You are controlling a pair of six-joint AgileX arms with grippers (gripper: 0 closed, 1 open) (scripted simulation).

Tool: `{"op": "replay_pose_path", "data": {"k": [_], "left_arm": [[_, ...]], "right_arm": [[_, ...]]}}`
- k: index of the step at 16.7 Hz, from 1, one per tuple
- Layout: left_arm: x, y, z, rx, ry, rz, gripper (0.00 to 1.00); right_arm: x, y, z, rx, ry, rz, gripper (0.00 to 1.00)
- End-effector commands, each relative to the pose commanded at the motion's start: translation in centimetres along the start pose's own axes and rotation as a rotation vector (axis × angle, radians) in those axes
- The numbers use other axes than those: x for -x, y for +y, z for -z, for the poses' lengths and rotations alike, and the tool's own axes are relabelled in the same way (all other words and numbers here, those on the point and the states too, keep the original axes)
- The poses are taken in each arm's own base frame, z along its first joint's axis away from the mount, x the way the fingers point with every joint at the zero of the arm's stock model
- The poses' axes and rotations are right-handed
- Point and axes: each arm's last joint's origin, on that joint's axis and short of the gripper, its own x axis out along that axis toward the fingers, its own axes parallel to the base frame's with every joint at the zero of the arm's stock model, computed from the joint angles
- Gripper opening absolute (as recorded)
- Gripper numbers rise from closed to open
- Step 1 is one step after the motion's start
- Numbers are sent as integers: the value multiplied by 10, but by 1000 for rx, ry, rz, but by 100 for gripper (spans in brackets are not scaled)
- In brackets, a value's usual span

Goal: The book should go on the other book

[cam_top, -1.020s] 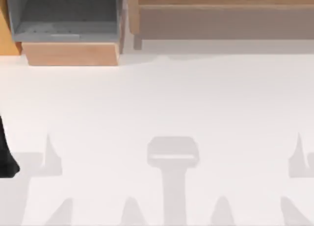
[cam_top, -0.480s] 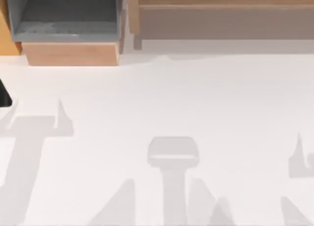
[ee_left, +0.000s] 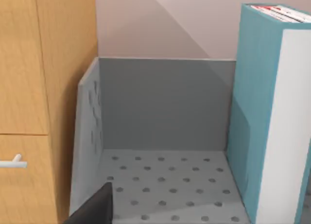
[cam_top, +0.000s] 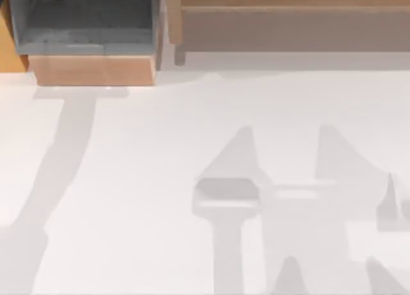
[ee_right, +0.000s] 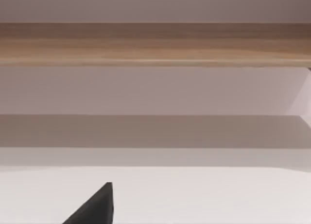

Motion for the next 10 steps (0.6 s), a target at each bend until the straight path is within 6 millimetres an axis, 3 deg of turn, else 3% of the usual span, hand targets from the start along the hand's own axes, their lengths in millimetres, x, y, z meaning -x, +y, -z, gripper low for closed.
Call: {"op": "replay_pose_path", "data": {"k": [5, 10], "left_arm": [[-87, -36, 23, 1, 6, 2, 100], [-135, -61, 53, 1, 4, 3, 100]], "right_arm": [[0, 0, 0, 0, 0, 0, 100], [0, 0, 0, 0, 0, 0, 100]]}}
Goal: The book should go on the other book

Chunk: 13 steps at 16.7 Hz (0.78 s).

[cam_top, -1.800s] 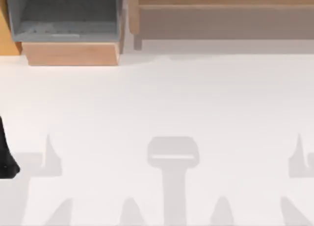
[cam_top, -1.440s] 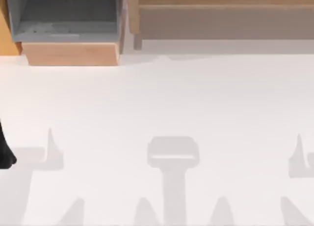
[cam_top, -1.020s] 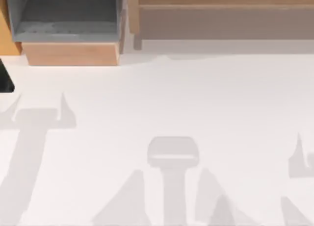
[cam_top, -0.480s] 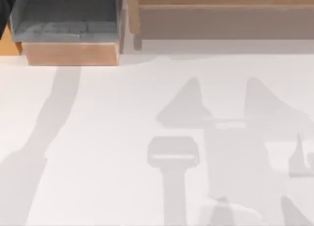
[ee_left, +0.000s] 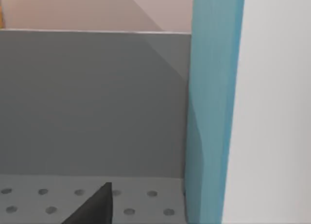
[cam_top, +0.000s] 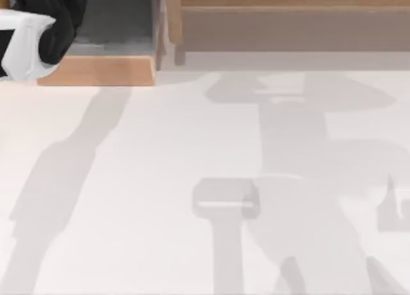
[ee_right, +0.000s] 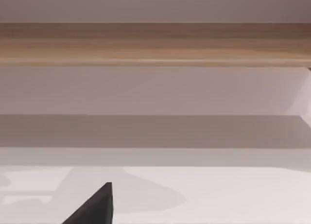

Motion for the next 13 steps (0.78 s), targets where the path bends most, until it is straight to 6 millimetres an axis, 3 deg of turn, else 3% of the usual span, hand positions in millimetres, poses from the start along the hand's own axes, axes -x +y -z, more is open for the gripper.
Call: {"op": "replay_pose_path", "data": {"k": [8, 13], "left_arm": [[-7, -1, 6, 0, 0, -4, 100], [-14, 24, 7, -2, -2, -1, 100]], "right_arm": [[0, 0, 0, 0, 0, 0, 100], [0, 0, 0, 0, 0, 0, 100]]}}
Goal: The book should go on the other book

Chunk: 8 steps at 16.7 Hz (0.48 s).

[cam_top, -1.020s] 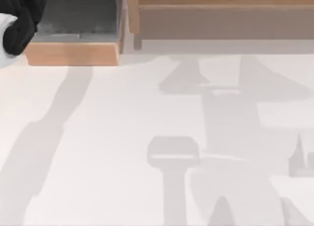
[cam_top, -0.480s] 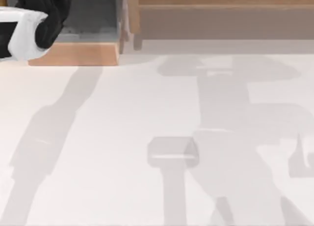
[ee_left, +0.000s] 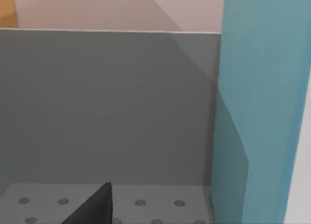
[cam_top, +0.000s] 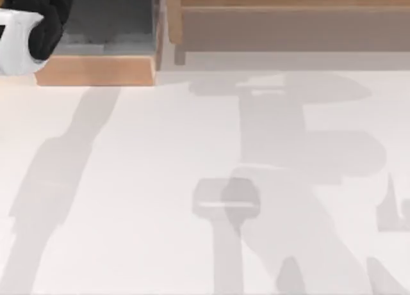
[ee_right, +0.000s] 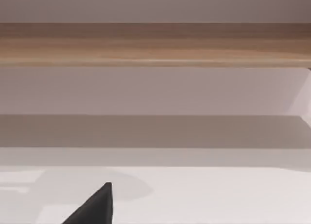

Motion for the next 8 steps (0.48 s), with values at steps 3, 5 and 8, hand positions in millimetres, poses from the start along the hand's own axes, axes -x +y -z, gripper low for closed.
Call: {"op": "replay_pose_path", "data": {"k": [3, 5, 8], "left_arm": [[-8, 3, -1, 0, -2, 2, 100], [-14, 3, 0, -3, -1, 3, 100], [-22, -9, 0, -2, 0, 2, 100]], "right_arm": [[0, 0, 0, 0, 0, 0, 100], [0, 0, 0, 0, 0, 0, 100], [0, 0, 0, 0, 0, 0, 100]]}}
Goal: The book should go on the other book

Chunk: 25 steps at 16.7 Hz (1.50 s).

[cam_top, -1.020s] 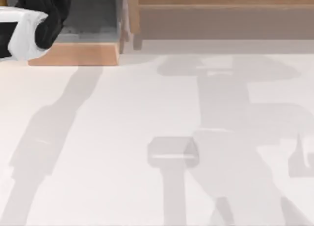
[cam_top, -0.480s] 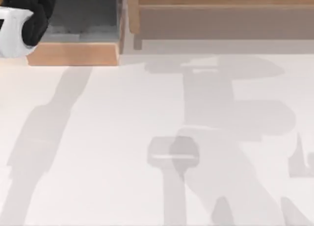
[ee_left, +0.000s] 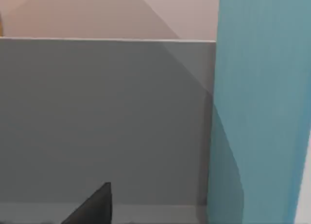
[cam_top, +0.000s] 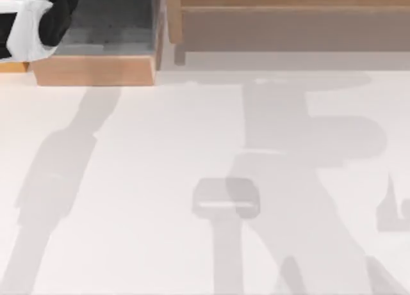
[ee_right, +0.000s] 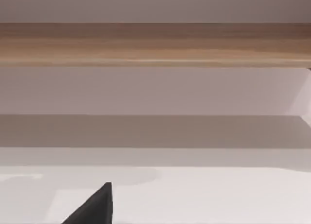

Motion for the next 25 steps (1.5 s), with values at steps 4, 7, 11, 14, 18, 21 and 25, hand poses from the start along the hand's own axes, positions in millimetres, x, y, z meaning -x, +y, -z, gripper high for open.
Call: {"op": "replay_pose_path", "data": {"k": [4, 7, 11, 14, 18, 21, 25], "left_arm": [[-2, -19, -2, 5, 0, -1, 100], [-2, -19, -2, 5, 0, -1, 100], [-2, -19, -2, 5, 0, -1, 70], [-2, -19, -2, 5, 0, -1, 47], [-2, -19, -2, 5, 0, -1, 17], [-2, -19, -2, 5, 0, -1, 0], [-2, -19, -2, 5, 0, -1, 0]], "right_arm": [[0, 0, 0, 0, 0, 0, 100], [0, 0, 0, 0, 0, 0, 100], [0, 0, 0, 0, 0, 0, 100], [0, 0, 0, 0, 0, 0, 100], [0, 0, 0, 0, 0, 0, 100], [0, 0, 0, 0, 0, 0, 100], [0, 0, 0, 0, 0, 0, 100]]}}
